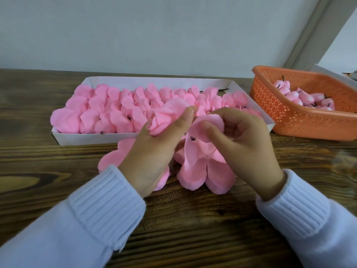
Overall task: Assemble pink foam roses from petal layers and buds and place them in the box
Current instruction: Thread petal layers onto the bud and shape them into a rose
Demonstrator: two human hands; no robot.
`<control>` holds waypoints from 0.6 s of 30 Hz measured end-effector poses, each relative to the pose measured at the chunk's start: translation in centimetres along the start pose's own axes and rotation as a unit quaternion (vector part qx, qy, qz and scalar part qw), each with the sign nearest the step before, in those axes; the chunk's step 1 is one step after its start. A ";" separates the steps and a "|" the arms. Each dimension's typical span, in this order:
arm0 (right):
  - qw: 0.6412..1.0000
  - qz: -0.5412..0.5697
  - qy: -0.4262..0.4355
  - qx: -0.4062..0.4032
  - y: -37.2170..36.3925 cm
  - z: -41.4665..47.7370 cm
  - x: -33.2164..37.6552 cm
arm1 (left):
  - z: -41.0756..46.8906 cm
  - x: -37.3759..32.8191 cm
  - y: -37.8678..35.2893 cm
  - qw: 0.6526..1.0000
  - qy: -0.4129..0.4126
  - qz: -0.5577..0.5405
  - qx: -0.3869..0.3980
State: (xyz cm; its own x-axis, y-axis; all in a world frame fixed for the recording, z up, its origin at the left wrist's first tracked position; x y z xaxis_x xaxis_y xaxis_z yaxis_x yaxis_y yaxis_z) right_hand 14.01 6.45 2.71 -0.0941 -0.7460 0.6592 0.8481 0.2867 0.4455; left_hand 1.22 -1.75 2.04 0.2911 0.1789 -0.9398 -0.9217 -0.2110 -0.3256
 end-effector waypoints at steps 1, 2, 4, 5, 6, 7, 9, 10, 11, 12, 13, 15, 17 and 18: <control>1.000 -0.005 0.018 -0.013 0.1 0.0 0.2 | 0.1 0.1 0.0 1.000 0.016 -0.002 0.007; 0.999 -0.007 0.035 -0.023 0.1 0.0 0.3 | 0.2 0.2 0.1 1.000 0.023 0.007 0.013; 0.997 -0.012 0.064 -0.034 0.2 -0.1 0.5 | 0.3 0.4 0.2 0.999 0.024 0.019 0.023; 0.996 -0.016 0.074 -0.038 0.2 -0.1 0.6 | 0.2 0.3 0.1 0.999 0.025 0.019 0.031; 0.996 -0.020 0.081 -0.044 0.2 -0.2 0.7 | 0.2 0.3 0.1 0.999 0.021 0.021 0.035; 0.995 -0.021 0.084 -0.049 0.2 -0.2 0.8 | 0.0 0.2 0.0 0.999 0.013 0.029 0.037; 0.995 -0.015 0.084 -0.056 0.2 -0.2 0.9 | -0.2 0.1 -0.1 0.997 -0.018 0.066 0.046; 0.995 -0.011 0.081 -0.060 0.2 -0.3 0.9 | -0.4 0.0 -0.2 0.994 -0.037 0.088 0.054; 0.995 -0.005 0.075 -0.064 0.2 -0.3 0.9 | -0.5 -0.1 -0.3 0.991 -0.051 0.107 0.064; 0.995 0.002 0.069 -0.068 0.2 -0.3 0.9 | -0.7 -0.2 -0.5 0.988 -0.059 0.120 0.074; 0.995 0.012 0.065 -0.069 0.2 -0.3 0.9 | -0.8 -0.4 -0.7 0.987 -0.063 0.128 0.080; 0.995 0.042 0.063 -0.059 0.1 -0.4 0.9 | -1.0 -0.4 -0.9 0.985 -0.068 0.131 0.085; 0.993 0.083 0.063 -0.047 0.0 -0.4 0.9 | -0.8 -0.4 -0.9 0.987 -0.069 0.126 0.076; 0.992 0.101 0.063 -0.044 0.0 -0.4 0.9 | -0.6 -0.2 -0.6 0.987 -0.073 0.124 0.067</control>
State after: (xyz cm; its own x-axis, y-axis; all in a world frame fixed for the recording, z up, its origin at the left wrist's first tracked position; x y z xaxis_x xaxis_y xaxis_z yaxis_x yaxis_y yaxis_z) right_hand 14.11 5.52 3.09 0.1435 -0.7495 0.6462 0.8858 0.3885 0.2538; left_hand 1.91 -2.19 2.33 0.0210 0.2757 -0.9610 -0.9883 -0.1393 -0.0616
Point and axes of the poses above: each hand's wrist, its own z-axis towards the middle knuckle, its own y-axis out of the back of the hand, x = y × z, the point moved 1 cm from there along z, towards the middle knuckle, and after that the axes turned 1 degree about -z, right-handed, at the moved point
